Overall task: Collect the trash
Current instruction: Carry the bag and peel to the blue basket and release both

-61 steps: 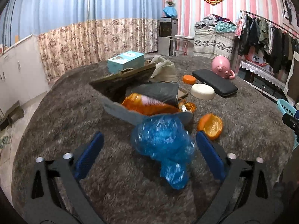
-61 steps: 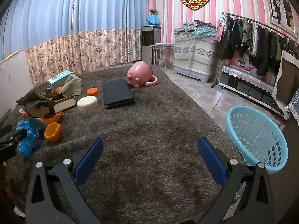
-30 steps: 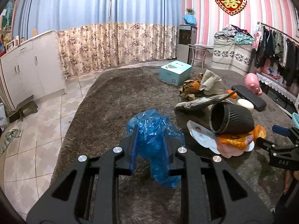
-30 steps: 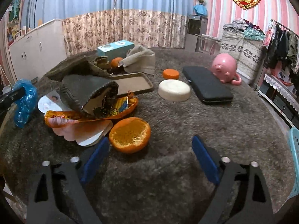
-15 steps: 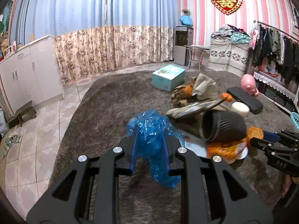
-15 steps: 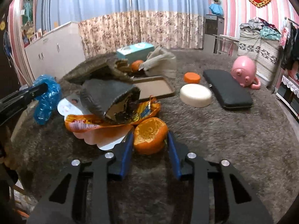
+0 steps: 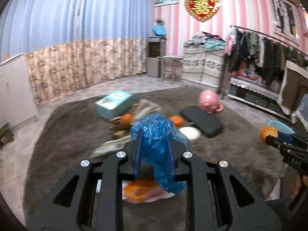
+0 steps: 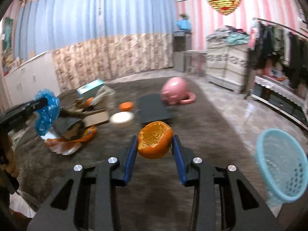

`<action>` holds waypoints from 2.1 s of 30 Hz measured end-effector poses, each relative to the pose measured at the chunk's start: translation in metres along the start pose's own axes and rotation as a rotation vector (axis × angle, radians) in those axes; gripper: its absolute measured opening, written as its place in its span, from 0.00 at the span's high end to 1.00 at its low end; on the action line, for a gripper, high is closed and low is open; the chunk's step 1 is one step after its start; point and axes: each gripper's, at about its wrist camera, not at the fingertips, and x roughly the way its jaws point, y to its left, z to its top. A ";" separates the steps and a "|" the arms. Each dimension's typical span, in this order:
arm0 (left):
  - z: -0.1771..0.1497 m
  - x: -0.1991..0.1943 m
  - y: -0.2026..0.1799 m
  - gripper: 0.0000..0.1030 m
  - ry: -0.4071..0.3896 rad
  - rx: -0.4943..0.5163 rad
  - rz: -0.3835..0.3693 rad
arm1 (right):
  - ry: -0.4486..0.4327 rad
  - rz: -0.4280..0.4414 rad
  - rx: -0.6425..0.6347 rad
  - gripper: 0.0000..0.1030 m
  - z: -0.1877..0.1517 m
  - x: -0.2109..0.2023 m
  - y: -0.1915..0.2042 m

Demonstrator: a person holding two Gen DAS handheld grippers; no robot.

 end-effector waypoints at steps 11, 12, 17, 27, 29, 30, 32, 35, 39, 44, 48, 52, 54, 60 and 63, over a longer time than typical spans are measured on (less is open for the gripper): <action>0.008 0.019 -0.143 0.79 -0.024 0.141 -0.222 | -0.043 -0.220 0.160 0.64 -0.007 -0.048 -0.128; 0.008 0.021 -0.159 0.79 -0.028 0.153 -0.249 | -0.045 -0.242 0.171 0.64 -0.009 -0.052 -0.138; 0.009 0.033 -0.211 0.79 -0.026 0.162 -0.353 | -0.052 -0.343 0.211 0.64 -0.015 -0.064 -0.185; 0.003 0.080 -0.316 0.79 0.052 0.222 -0.527 | -0.070 -0.445 0.331 0.64 -0.026 -0.071 -0.258; -0.001 0.093 -0.339 0.79 0.082 0.226 -0.566 | -0.068 -0.458 0.336 0.64 -0.032 -0.073 -0.265; -0.003 0.099 -0.349 0.79 0.095 0.223 -0.582 | -0.065 -0.465 0.338 0.64 -0.034 -0.074 -0.269; -0.008 0.106 -0.364 0.79 0.110 0.227 -0.602 | -0.058 -0.476 0.349 0.64 -0.041 -0.074 -0.277; -0.016 0.115 -0.391 0.79 0.122 0.256 -0.624 | -0.047 -0.486 0.365 0.64 -0.049 -0.072 -0.284; -0.025 0.124 -0.421 0.79 0.123 0.306 -0.628 | -0.039 -0.500 0.384 0.64 -0.057 -0.071 -0.295; -0.019 0.137 -0.439 0.72 0.122 0.317 -0.635 | -0.032 -0.515 0.394 0.64 -0.060 -0.068 -0.300; -0.013 0.146 -0.436 0.39 0.124 0.284 -0.623 | -0.025 -0.521 0.391 0.64 -0.061 -0.062 -0.299; -0.012 0.147 -0.423 0.20 0.109 0.273 -0.567 | -0.014 -0.517 0.393 0.64 -0.063 -0.053 -0.300; -0.010 0.146 -0.417 0.17 0.101 0.275 -0.545 | -0.006 -0.516 0.389 0.64 -0.065 -0.046 -0.298; -0.003 0.150 -0.377 0.10 0.109 0.207 -0.493 | 0.025 -0.530 0.379 0.63 -0.071 -0.022 -0.294; -0.001 0.151 -0.365 0.10 0.113 0.184 -0.474 | 0.023 -0.540 0.383 0.60 -0.069 -0.017 -0.294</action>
